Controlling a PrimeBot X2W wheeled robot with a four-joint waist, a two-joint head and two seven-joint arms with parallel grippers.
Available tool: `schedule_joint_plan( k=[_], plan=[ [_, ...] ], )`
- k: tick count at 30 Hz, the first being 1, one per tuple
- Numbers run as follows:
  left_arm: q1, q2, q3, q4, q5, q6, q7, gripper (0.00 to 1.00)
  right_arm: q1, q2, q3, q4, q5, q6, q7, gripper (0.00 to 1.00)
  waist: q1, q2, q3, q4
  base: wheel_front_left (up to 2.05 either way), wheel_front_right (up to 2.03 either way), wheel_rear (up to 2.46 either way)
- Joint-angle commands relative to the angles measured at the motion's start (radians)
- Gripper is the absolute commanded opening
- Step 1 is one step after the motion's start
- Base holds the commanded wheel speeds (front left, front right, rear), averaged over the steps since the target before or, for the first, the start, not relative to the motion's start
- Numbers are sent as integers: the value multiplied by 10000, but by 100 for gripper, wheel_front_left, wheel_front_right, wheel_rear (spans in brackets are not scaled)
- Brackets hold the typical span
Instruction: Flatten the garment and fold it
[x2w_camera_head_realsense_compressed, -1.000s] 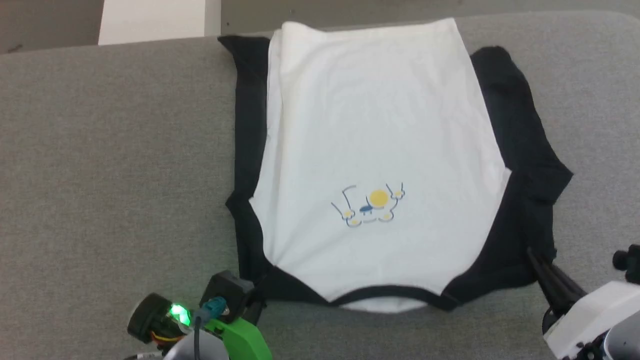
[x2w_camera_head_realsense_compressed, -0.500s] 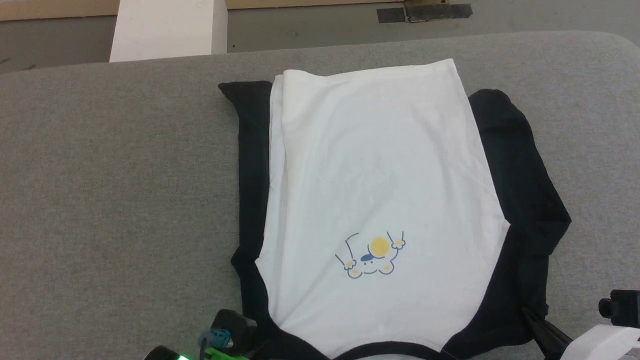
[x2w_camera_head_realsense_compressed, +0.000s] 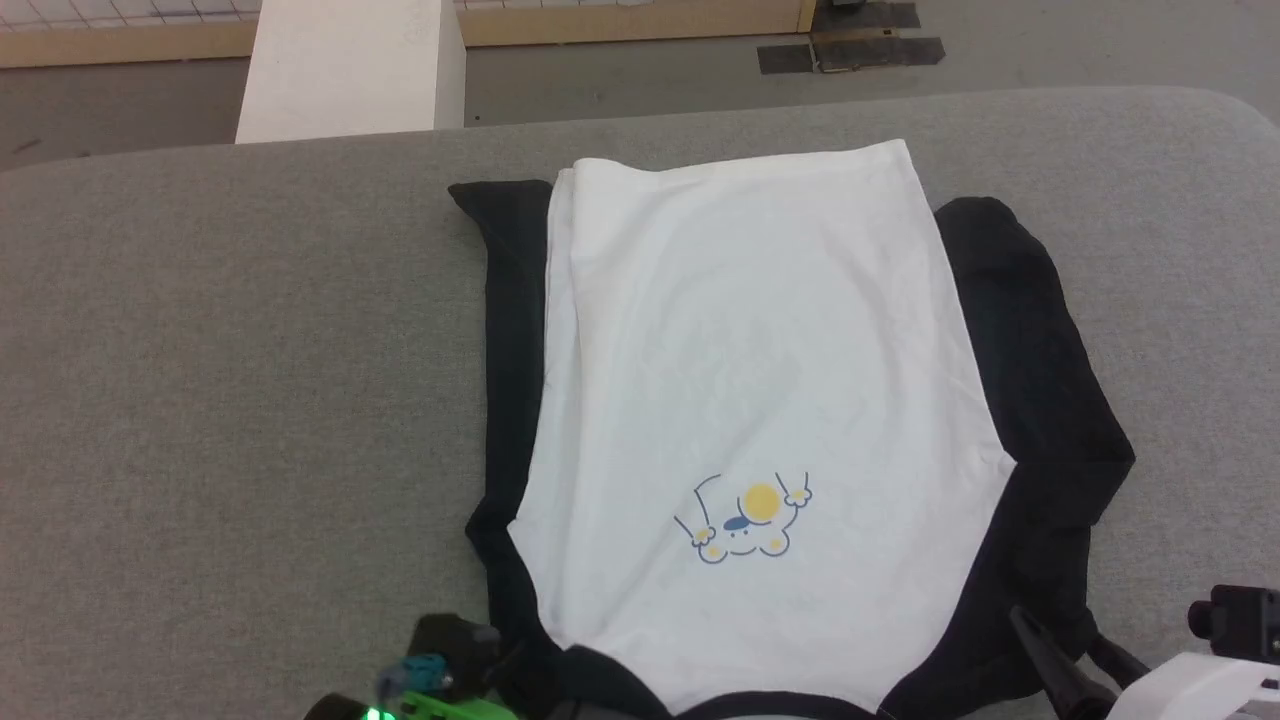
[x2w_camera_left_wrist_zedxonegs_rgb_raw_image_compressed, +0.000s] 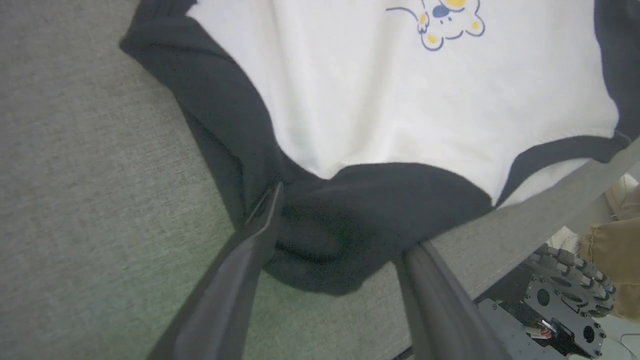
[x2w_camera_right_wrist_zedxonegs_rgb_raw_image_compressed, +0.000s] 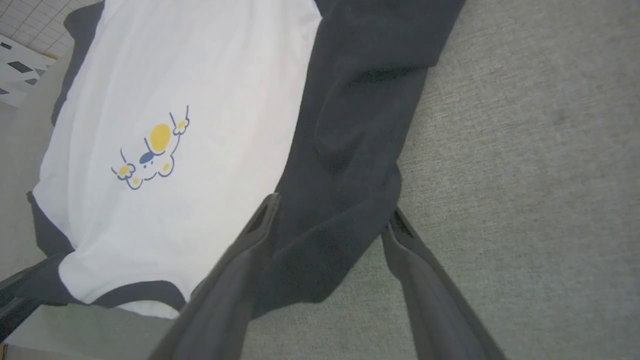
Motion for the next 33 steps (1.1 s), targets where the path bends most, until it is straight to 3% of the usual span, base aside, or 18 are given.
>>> schedule_joint_plan(
  k=[1,5,9,12,16,20,22,25,29,33],
  plan=[
    [142,-9,197,-136,-234,101,-135,100,-113,22,-51,-163,57,-13,-102,100,1,0,-78,14,0,0,0],
    [947,-49,1033,-1102,-1032,530,-649,100,52,23,-482,-935,-20,-13,-316,100,1,0,-196,5,0,0,0],
    [1801,194,2177,-2503,-1418,1114,-1348,100,177,-72,-1033,-1899,-812,-13,-933,100,1,0,-247,53,0,0,0],
    [1954,483,2766,-3208,-1076,1424,-1824,100,119,-76,-1233,-2436,-1325,-13,-1484,100,1,0,-188,98,0,0,0],
    [1167,218,3238,-3577,-63,1776,-3259,100,-286,-80,-992,-3005,-2009,-13,-2549,100,1,0,88,113,0,0,0],
    [-538,-286,3175,-3171,377,1574,-4113,100,-781,-71,-619,-3244,-2627,-13,-3439,100,1,0,658,155,0,0,0],
    [-1652,-203,3196,-2742,702,1462,-4043,100,-1057,-66,-343,-3294,-2831,-13,-3674,100,1,0,1041,119,0,0,0],
    [-3428,136,3192,-1996,1000,1098,-3474,100,-1411,-88,14,-3286,-2939,-13,-3787,100,1,0,1561,70,0,0,0],
    [-6314,696,2874,-866,1397,322,-1959,100,-1973,-238,414,-3238,-3016,-13,-3895,100,1,0,2501,-96,0,0,0],
    [-8575,854,2439,354,1511,-442,-612,100,-2345,-266,645,-3059,-2938,-13,-3969,100,1,0,3232,-297,0,0,0]
  ],
)
